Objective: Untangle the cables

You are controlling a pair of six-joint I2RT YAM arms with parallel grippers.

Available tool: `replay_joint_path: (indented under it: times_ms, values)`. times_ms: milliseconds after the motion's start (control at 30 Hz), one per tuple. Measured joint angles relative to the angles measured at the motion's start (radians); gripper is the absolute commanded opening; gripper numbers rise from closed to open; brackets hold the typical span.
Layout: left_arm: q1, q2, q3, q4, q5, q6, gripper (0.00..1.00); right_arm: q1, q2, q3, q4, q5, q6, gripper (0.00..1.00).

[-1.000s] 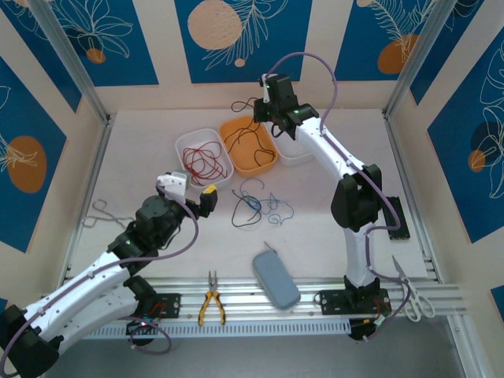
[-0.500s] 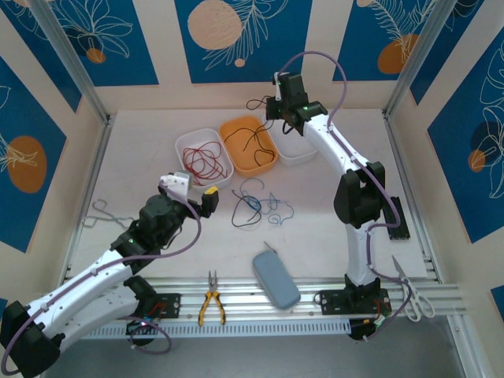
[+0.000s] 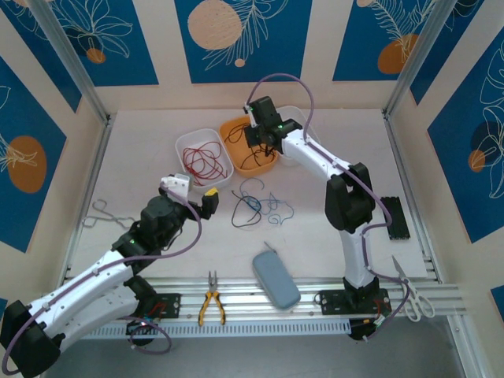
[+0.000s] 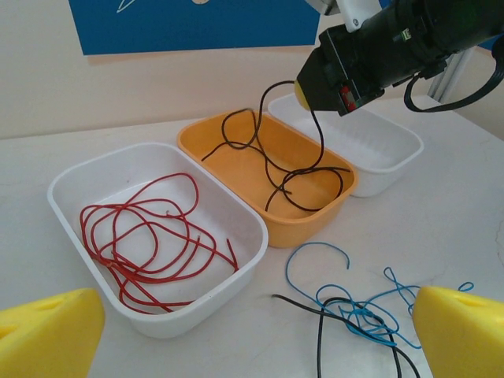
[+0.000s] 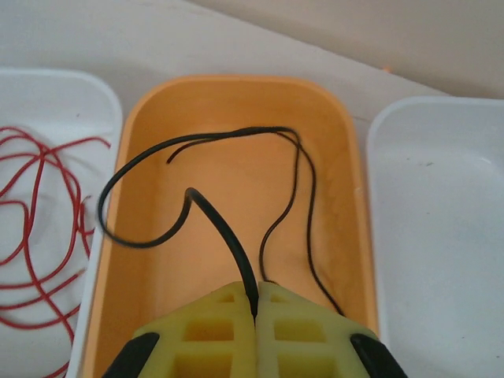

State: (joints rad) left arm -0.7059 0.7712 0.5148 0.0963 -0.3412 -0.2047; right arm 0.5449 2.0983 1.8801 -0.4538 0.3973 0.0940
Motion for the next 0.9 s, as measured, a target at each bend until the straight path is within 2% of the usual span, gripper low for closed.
replay_joint_path:
  times_ms: [367,900]
  values:
    - [0.005,0.026,-0.008,0.023,0.002,-0.008,1.0,0.0,0.016,-0.001,-0.108,0.021,-0.006,0.0]
    - [0.006,0.051,-0.008,0.031,0.023,-0.026,1.0,-0.003,0.328,0.27,-0.303,0.104,0.03,0.0]
